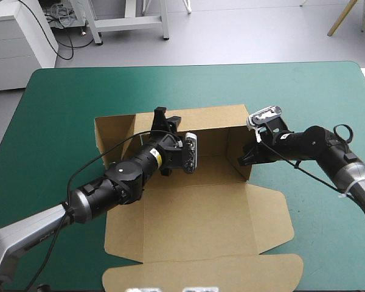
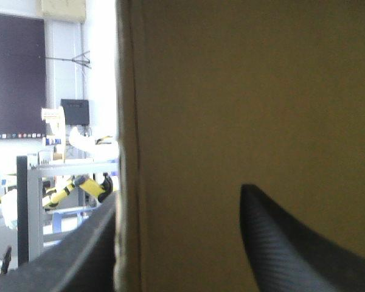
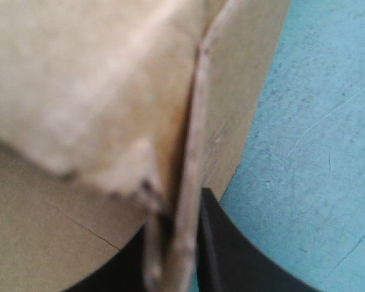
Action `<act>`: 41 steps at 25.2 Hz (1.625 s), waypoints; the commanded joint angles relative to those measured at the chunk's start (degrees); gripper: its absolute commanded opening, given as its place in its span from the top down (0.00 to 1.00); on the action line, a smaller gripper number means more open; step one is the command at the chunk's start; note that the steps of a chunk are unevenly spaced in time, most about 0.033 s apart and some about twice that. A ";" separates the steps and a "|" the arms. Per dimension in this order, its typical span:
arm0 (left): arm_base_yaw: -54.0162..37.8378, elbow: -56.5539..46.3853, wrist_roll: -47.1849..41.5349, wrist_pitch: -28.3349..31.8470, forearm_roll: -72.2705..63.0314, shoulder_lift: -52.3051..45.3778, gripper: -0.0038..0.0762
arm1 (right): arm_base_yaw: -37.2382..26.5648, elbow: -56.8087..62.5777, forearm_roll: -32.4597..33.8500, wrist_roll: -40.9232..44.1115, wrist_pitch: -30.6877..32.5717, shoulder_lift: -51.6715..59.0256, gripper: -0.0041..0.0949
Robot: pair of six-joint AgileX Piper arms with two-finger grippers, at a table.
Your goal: Fold the box
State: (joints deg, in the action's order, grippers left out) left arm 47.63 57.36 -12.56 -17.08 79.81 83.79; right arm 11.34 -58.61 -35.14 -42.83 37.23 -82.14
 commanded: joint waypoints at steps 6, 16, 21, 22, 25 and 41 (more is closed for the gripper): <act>9.57 1.73 -1.17 -7.04 0.58 -8.68 0.16 | 0.62 -1.53 0.27 3.62 2.02 1.83 0.98; 26.12 2.85 -1.17 -17.04 -1.68 -16.17 0.19 | 0.62 -1.53 0.27 4.13 1.89 1.83 0.98; 27.54 10.10 -0.11 -19.45 -17.28 -16.03 0.27 | 0.62 -1.53 0.27 4.22 2.04 1.83 0.98; 27.54 11.60 0.15 -19.76 -19.54 -16.03 0.29 | 0.62 -1.53 0.27 4.22 2.04 1.83 0.98; 27.54 19.12 0.69 -24.10 -28.19 -16.03 0.52 | 0.62 -1.53 0.49 4.22 2.13 1.83 0.98; 2.72 28.47 3.40 -44.97 -44.43 -20.69 0.93 | 0.62 -8.46 11.53 10.89 5.85 5.32 0.98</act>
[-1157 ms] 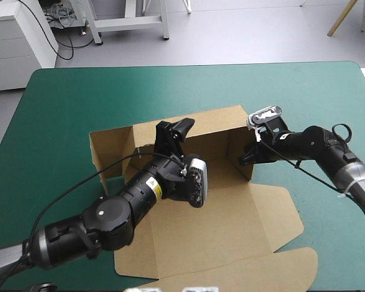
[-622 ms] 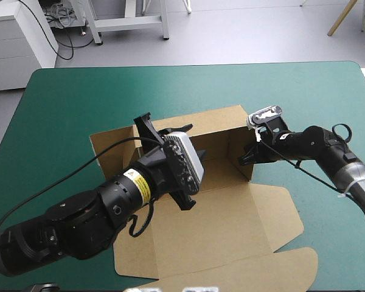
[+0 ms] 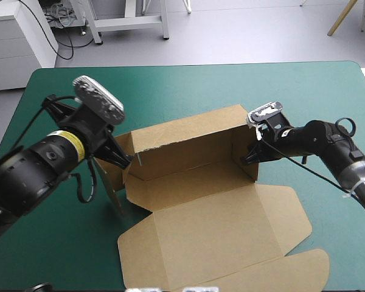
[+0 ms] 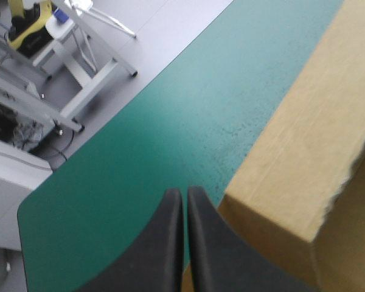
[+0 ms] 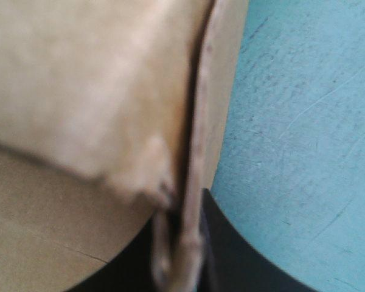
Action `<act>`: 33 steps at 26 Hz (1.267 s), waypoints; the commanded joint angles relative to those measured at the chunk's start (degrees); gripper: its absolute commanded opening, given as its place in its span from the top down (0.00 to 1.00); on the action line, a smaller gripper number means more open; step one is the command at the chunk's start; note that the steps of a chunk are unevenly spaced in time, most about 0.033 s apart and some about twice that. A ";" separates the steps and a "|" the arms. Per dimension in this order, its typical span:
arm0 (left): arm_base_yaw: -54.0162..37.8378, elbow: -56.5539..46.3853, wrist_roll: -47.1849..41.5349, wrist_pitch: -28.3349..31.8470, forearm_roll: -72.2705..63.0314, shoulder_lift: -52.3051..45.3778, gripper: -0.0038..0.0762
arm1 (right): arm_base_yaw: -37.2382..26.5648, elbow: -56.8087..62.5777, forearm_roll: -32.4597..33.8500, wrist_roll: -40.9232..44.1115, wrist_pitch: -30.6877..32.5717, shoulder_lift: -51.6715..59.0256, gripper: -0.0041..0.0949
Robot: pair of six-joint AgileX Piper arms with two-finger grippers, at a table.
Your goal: Fold the box
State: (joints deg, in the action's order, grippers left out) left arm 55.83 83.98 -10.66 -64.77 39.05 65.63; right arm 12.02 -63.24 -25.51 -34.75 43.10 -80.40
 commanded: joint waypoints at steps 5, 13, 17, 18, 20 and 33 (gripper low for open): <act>-17.35 1.85 8.23 2.95 -16.52 -3.55 0.93 | -0.05 -8.34 8.59 11.17 6.12 4.69 0.98; -29.41 1.85 12.69 -0.14 -21.89 -3.43 0.93 | -0.33 -12.43 17.00 21.93 13.92 4.10 0.98; -33.35 1.85 15.53 0.09 -25.37 -3.43 0.93 | -0.33 -13.07 17.58 22.33 15.83 2.07 0.98; -33.96 1.85 15.67 0.10 -25.76 -3.43 0.93 | -0.33 -13.33 17.58 22.70 16.14 1.02 0.98; -34.37 1.85 15.67 0.10 -25.89 -3.43 0.93 | -0.33 -13.60 17.44 22.83 16.36 -0.58 0.98; -34.37 1.85 15.29 -0.13 -20.54 -3.43 0.94 | -0.33 -32.64 17.92 24.66 11.24 -24.17 0.98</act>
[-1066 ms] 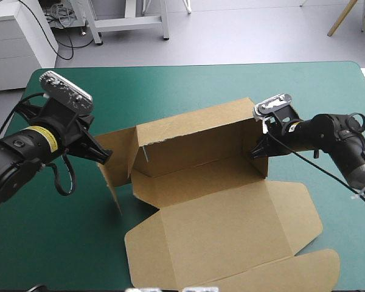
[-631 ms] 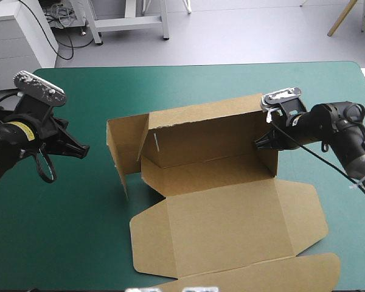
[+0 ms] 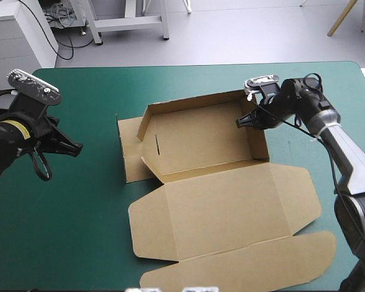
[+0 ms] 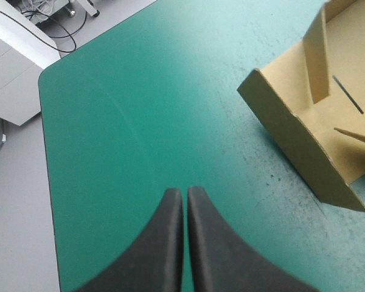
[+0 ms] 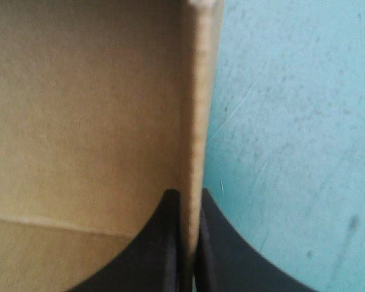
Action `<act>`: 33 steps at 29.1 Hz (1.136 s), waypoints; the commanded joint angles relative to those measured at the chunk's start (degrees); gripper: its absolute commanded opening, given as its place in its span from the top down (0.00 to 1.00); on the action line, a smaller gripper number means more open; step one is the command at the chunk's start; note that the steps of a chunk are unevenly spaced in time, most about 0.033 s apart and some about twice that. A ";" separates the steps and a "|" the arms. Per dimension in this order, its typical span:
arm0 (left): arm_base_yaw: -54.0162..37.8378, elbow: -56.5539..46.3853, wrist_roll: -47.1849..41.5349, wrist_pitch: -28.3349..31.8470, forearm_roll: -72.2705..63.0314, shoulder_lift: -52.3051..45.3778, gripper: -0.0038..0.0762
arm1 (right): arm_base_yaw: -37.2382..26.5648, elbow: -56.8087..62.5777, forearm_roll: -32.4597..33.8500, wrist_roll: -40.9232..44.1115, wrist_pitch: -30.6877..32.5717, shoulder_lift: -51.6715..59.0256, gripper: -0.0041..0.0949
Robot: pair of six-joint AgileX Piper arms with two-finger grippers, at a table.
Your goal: Fold the box
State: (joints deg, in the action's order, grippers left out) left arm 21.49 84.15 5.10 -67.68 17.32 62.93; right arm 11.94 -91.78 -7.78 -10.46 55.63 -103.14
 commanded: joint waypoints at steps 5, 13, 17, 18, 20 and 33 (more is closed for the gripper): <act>-0.03 1.68 -0.47 2.54 1.45 -0.74 0.96 | -0.25 -10.05 0.20 0.24 -0.92 -6.81 0.90; -0.03 1.68 -0.47 0.64 1.60 -0.74 0.96 | -0.25 -13.32 0.21 -0.19 1.26 -7.81 0.41; -0.03 1.68 -0.47 -0.38 1.60 -0.74 0.96 | -0.37 -14.54 0.75 -0.48 5.24 -6.63 0.27; -0.03 1.68 -0.47 -0.51 1.60 -0.74 0.96 | -0.37 -14.54 1.18 -0.48 5.54 -6.09 0.27; -0.03 1.68 -0.61 -0.71 1.60 -0.74 0.96 | -0.37 -14.54 2.85 -0.48 6.34 -4.45 0.27; -0.03 1.68 -1.67 -0.91 1.60 -0.74 0.96 | -0.37 -14.54 5.43 -2.40 12.05 12.11 0.28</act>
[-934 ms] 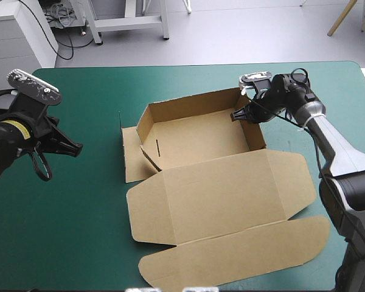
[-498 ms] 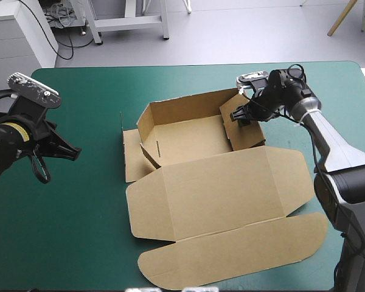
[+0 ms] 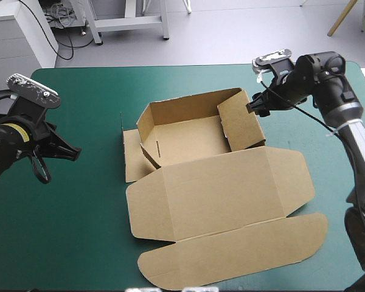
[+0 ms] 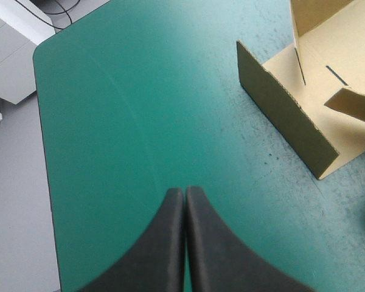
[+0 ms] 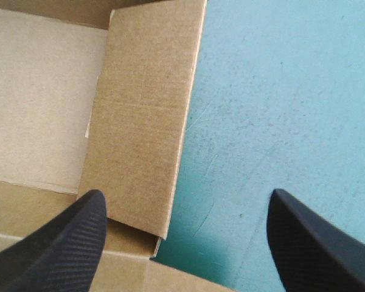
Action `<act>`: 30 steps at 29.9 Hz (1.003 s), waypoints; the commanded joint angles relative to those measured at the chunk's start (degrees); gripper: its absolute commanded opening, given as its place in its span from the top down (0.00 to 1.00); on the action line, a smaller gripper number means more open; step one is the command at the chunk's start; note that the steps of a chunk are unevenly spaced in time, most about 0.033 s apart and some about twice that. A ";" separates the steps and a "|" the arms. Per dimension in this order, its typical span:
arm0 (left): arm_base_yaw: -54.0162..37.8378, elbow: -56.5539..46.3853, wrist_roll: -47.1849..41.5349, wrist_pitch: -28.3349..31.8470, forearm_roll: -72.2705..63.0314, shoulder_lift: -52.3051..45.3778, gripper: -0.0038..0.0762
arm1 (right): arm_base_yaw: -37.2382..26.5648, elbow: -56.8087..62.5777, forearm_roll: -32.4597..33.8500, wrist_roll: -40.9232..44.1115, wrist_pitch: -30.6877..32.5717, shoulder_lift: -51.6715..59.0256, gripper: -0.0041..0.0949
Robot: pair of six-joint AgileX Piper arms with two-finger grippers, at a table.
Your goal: Fold the box
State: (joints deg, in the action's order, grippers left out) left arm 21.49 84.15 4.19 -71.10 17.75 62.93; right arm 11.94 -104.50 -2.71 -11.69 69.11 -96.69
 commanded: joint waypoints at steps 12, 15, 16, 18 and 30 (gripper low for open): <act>-0.03 -1.02 -0.91 2.51 1.17 -0.48 0.96 | -0.37 -1.82 0.36 -2.43 -2.29 2.69 0.28; -0.03 -3.05 -0.91 2.38 1.17 -0.25 0.96 | -0.37 -1.82 -0.37 -2.43 -2.66 -1.49 0.28; -0.03 -3.71 -0.91 2.38 1.17 -0.25 0.96 | -0.37 -1.82 -0.72 -2.43 -2.66 -2.95 0.28; -0.03 -4.93 -1.19 2.38 1.17 -0.25 0.96 | -0.37 -1.82 -0.87 -2.43 -2.85 -5.61 0.28; -0.03 -6.33 -2.60 2.50 1.17 -0.21 0.96 | -0.37 -1.82 -3.69 -3.21 -7.18 -15.64 0.40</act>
State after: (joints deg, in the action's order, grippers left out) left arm 21.49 76.66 2.49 -71.24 17.72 63.43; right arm 11.94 -104.67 -5.56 -14.18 63.99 -114.78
